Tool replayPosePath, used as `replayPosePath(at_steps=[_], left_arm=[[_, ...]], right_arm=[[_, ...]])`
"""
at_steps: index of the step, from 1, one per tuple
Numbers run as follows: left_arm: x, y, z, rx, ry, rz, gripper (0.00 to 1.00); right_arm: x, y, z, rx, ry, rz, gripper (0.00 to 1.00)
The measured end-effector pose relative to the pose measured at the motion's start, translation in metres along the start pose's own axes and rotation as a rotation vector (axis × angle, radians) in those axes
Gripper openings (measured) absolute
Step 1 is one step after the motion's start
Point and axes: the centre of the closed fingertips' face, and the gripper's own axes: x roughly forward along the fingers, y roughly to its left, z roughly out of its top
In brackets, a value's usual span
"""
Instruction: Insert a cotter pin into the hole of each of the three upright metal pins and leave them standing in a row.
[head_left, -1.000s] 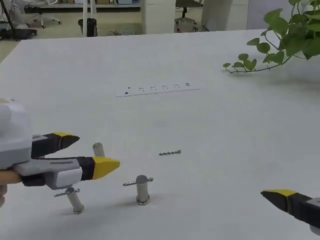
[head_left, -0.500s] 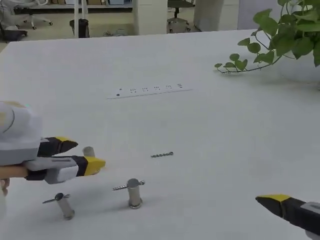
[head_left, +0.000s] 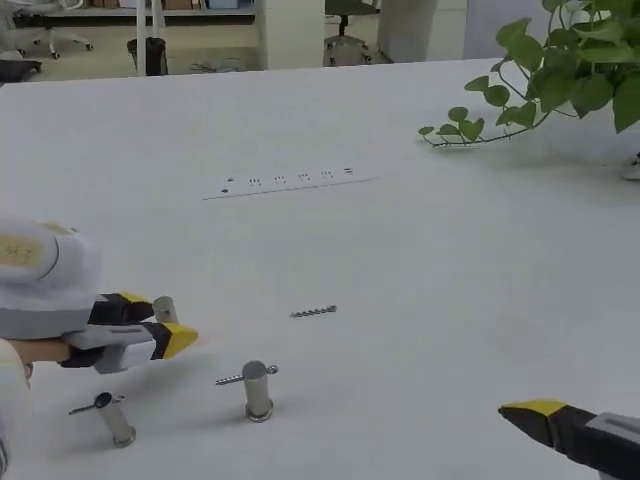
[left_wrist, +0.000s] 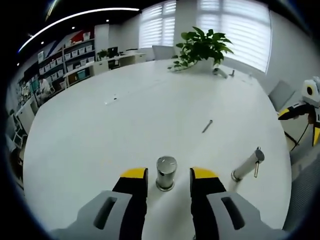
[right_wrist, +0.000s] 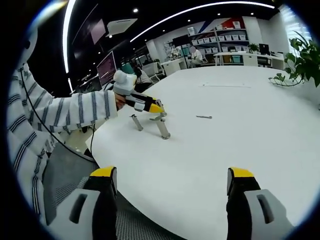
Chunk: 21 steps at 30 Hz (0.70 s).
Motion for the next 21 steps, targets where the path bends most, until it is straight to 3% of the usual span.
replayPosePath(at_steps=[3,8,12,15,18,21], left_arm=[[0.0011,0.0028,-0.0032,0.025,0.013,0.031,0.23],[0.003,0.002,-0.0007,-0.002,-0.015,0.041,0.16],[0.005,0.0047,-0.0022,0.0,-0.005,0.061,0.1],[0.0051,0.0034,-0.0015,-0.024,-0.011,0.045,0.1],[0.0051,0.0025,-0.0008,0.024,-0.016,0.052,0.1],[0.0039,0.0042,-0.0011,0.03,-0.011,0.059,0.09]], right_arm=[[-0.0007,0.0006,0.0013,0.014,-0.01,0.006,0.9],[-0.0026,0.003,0.0071,0.049,-0.049,0.027,0.88],[-0.0039,0.0012,0.0077,0.059,-0.054,0.016,0.88],[-0.0056,-0.0011,0.0069,0.066,-0.057,0.01,0.88],[-0.0063,-0.0011,0.0053,0.071,-0.055,0.009,0.88],[-0.0067,-0.0009,0.0034,0.073,-0.053,0.011,0.88]])
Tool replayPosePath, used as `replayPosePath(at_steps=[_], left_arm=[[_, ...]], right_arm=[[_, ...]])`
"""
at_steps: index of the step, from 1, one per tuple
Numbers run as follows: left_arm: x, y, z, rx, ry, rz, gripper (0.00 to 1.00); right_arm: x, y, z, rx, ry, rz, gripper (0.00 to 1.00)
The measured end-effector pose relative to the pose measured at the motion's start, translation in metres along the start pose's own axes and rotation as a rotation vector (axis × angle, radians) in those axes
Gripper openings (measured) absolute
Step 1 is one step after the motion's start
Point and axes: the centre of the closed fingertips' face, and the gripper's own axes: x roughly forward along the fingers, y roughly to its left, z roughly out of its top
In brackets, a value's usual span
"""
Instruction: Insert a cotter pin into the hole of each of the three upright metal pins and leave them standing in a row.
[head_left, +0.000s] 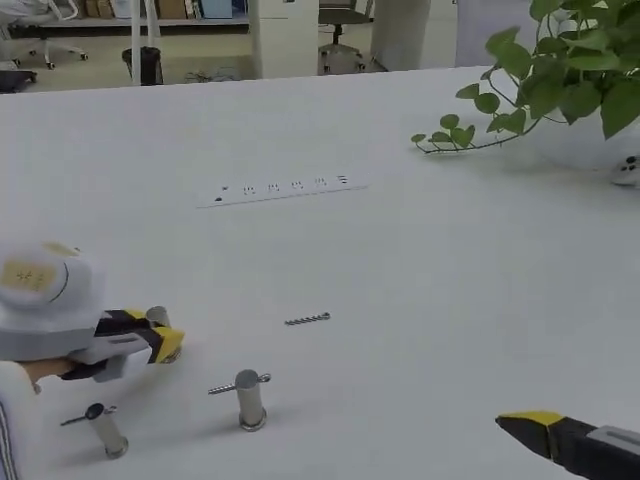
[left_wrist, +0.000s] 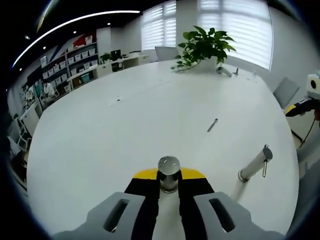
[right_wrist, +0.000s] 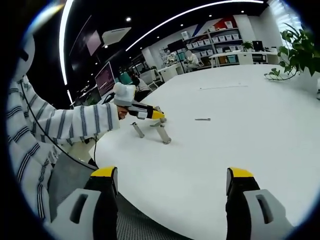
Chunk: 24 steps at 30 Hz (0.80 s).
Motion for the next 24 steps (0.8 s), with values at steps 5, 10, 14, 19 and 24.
replayPosePath(at_steps=[5,10,14,19,24], left_arm=[[-0.01,0.007,0.012,-0.066,-0.05,0.02,0.09],[-0.028,0.012,0.035,-0.088,-0.116,0.031,0.09],[-0.041,0.011,0.043,-0.069,-0.126,0.03,0.09],[-0.06,0.005,0.048,-0.046,-0.132,0.029,0.09],[-0.08,-0.011,0.057,-0.071,-0.168,0.001,0.09]], right_arm=[[0.001,0.001,0.001,-0.001,-0.002,0.002,0.89],[0.004,0.005,0.006,-0.019,-0.006,0.012,0.89],[0.007,0.009,0.009,-0.034,-0.008,0.021,0.89],[0.008,0.012,0.011,-0.046,-0.013,0.029,0.89],[0.009,0.014,0.011,-0.053,-0.009,0.032,0.89]])
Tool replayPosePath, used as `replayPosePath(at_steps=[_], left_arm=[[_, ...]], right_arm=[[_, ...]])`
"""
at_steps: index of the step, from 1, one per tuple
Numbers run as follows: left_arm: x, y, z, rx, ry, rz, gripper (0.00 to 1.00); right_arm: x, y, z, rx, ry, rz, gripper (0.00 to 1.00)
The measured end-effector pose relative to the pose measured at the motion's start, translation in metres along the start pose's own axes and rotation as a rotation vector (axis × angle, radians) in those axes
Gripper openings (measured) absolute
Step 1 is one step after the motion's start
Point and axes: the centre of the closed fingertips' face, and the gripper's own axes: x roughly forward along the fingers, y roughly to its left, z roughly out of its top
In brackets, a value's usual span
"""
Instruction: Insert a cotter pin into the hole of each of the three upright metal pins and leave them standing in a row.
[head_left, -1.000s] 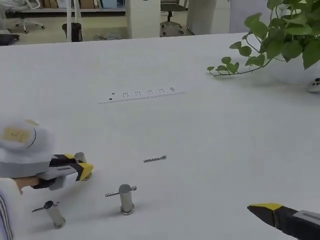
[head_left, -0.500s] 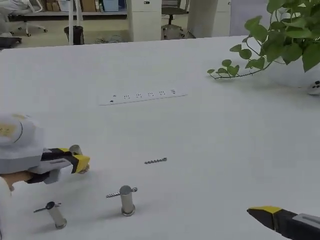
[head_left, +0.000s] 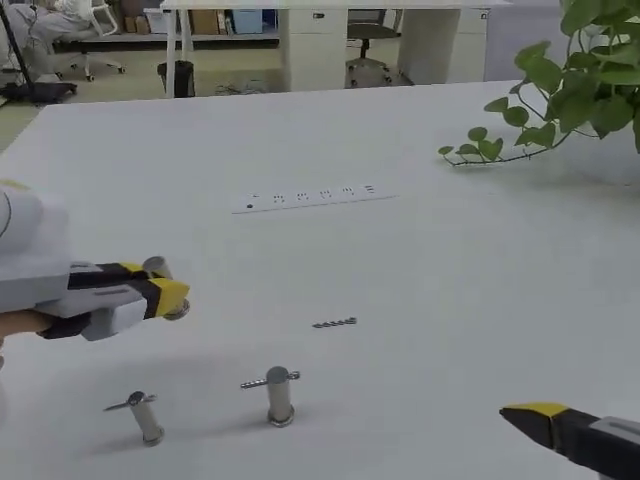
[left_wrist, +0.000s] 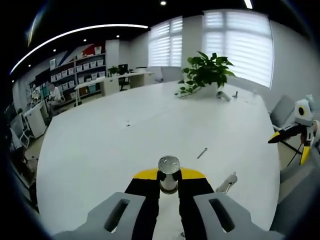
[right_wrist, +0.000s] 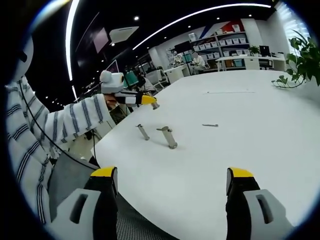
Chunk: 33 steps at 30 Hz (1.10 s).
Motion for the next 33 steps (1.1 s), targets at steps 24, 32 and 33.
replayPosePath(at_steps=[24,32,33], left_arm=[[-0.042,-0.097,-0.043,0.073,0.05,-0.108,0.09],[-0.034,-0.107,-0.075,0.112,0.1,-0.097,0.09],[-0.033,-0.107,-0.077,0.115,0.102,-0.095,0.09]], right_arm=[[0.007,0.004,-0.001,-0.002,0.006,0.008,0.88],[0.011,0.005,-0.004,-0.002,0.02,0.011,0.88],[0.011,0.006,-0.004,-0.002,0.021,0.012,0.88]])
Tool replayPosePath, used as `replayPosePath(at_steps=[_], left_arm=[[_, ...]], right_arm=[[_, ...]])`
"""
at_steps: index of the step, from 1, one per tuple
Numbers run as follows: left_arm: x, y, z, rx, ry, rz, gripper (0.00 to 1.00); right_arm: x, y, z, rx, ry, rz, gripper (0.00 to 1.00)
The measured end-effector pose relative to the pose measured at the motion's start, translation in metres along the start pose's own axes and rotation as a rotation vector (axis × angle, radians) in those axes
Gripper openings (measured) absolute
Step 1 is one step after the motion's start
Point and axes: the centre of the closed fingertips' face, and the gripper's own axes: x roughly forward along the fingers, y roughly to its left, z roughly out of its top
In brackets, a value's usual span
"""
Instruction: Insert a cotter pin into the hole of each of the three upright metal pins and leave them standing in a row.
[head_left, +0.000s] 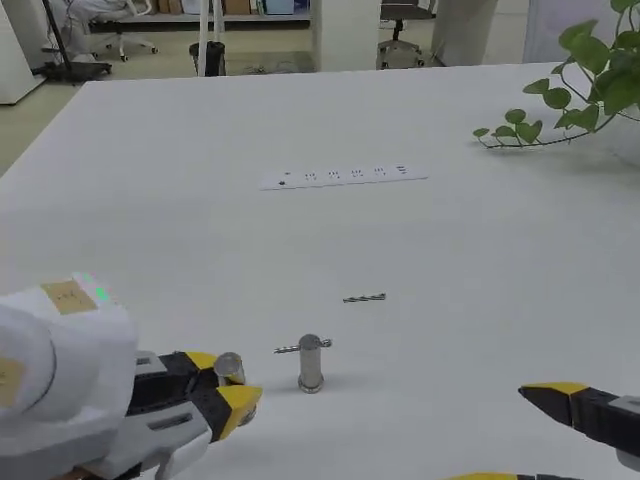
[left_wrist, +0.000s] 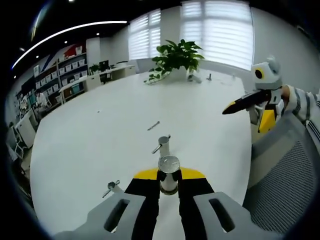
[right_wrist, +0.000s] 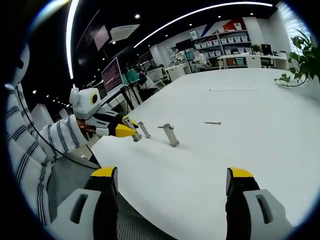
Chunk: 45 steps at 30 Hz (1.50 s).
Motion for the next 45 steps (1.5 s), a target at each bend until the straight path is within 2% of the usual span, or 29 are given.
replayPosePath(at_steps=[4,10,17,19,24,29,30,31,34,37,43,45], left_arm=[[0.006,-0.002,-0.01,-0.047,0.005,0.005,0.09],[0.018,-0.011,-0.018,-0.028,0.014,-0.017,0.09],[0.031,-0.02,-0.021,-0.001,0.021,-0.036,0.09],[0.035,-0.02,-0.022,0.016,0.024,-0.038,0.09],[0.04,-0.019,-0.025,0.0,0.03,-0.032,0.09],[0.043,-0.019,-0.033,-0.019,0.038,-0.034,0.09],[0.041,-0.018,-0.031,-0.043,0.019,-0.026,0.09],[0.04,-0.017,-0.03,-0.039,0.013,-0.029,0.09],[0.04,-0.019,-0.029,-0.026,0.018,-0.031,0.1],[0.039,-0.018,-0.029,-0.051,0.013,-0.025,0.1],[0.041,-0.02,-0.029,-0.035,0.013,-0.02,0.1],[0.041,-0.021,-0.028,-0.012,0.011,-0.017,0.1]], right_arm=[[0.003,0.002,-0.003,-0.003,0.013,0.01,0.88],[0.005,0.003,-0.007,-0.001,0.029,0.012,0.88],[0.005,0.001,-0.008,0.006,0.029,0.007,0.87],[0.005,0.001,-0.008,0.005,0.033,0.006,0.87],[0.004,0.0,-0.011,0.006,0.04,0.003,0.87],[0.005,0.0,-0.012,0.013,0.04,0.003,0.87],[0.005,0.0,-0.012,0.015,0.038,0.006,0.87],[0.005,0.0,-0.012,0.016,0.038,0.007,0.87],[0.006,0.0,-0.013,0.013,0.044,0.011,0.87],[0.007,0.0,-0.014,0.015,0.046,0.017,0.87],[0.009,0.001,-0.015,0.012,0.054,0.025,0.87],[0.009,0.001,-0.015,0.012,0.053,0.027,0.87]])
